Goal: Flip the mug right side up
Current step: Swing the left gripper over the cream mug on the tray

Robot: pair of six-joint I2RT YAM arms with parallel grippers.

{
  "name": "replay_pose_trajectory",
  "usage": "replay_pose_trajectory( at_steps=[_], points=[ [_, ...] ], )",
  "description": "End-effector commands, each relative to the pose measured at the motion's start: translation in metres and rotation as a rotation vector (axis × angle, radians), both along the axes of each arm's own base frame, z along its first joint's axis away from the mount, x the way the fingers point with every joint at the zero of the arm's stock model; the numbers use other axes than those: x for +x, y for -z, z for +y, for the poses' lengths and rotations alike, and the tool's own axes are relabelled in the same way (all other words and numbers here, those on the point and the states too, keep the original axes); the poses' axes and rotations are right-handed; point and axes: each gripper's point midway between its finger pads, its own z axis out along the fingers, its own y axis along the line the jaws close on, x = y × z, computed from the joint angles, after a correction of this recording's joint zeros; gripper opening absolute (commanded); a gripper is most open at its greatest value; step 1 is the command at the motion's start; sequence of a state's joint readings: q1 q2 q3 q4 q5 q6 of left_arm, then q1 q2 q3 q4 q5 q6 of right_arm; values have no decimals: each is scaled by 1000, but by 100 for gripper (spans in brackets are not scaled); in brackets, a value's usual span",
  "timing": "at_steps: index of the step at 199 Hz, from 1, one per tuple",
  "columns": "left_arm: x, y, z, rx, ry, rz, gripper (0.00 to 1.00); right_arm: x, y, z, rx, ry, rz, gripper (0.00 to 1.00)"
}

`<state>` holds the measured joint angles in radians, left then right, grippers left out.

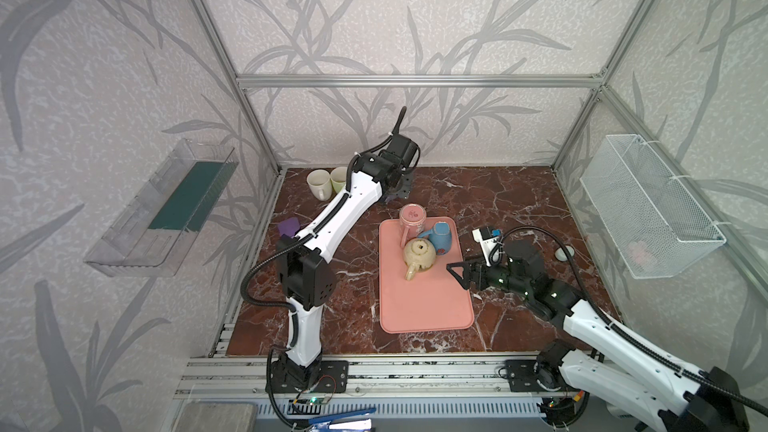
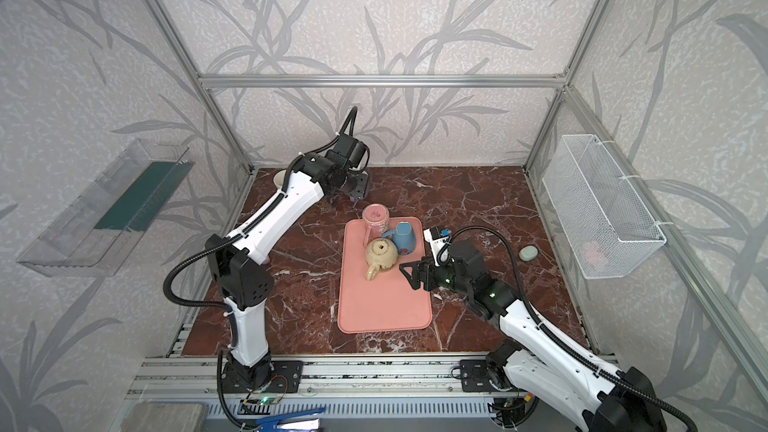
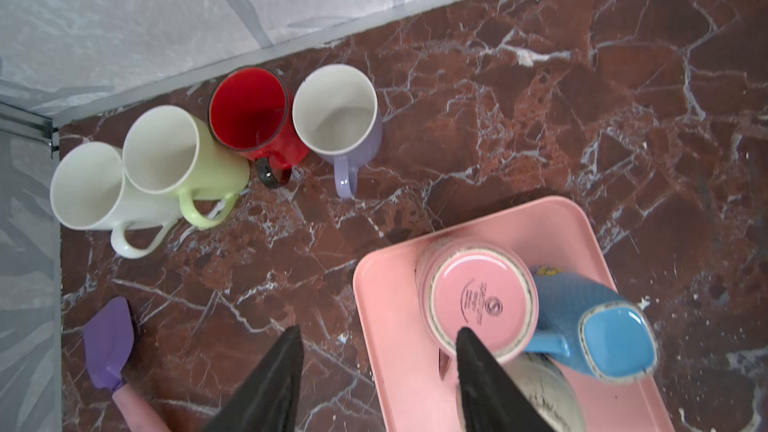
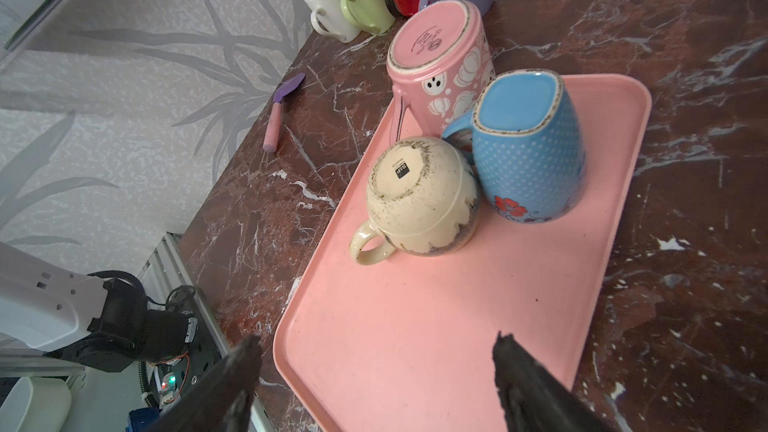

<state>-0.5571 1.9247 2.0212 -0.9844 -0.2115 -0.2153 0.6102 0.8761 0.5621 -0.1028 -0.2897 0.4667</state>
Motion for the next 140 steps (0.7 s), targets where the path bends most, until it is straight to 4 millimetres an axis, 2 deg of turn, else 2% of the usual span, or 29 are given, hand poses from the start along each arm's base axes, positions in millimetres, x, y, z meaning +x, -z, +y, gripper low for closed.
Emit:
replay_pose_trajectory(
  at_steps=[1,34,57,72,107,140],
  points=[
    [-23,-24,5,-32,-9,-57,58,-6,-9,-10,-44,25,3,86],
    [-63,-18,7,-109,2,-60,58,-15,-9,-22,-97,66,21,86],
    [-91,-1,2,-191,41,-54,57,-19,-6,-26,-132,83,44,86],
    [-108,9,6,-198,43,-44,57,-23,-2,-26,-157,84,64,85],
    [-140,33,17,-209,40,-9,57,-28,2,-26,-211,84,83,84],
    [-161,57,7,-215,80,38,57,-34,1,-25,-231,78,92,84]
  ],
)
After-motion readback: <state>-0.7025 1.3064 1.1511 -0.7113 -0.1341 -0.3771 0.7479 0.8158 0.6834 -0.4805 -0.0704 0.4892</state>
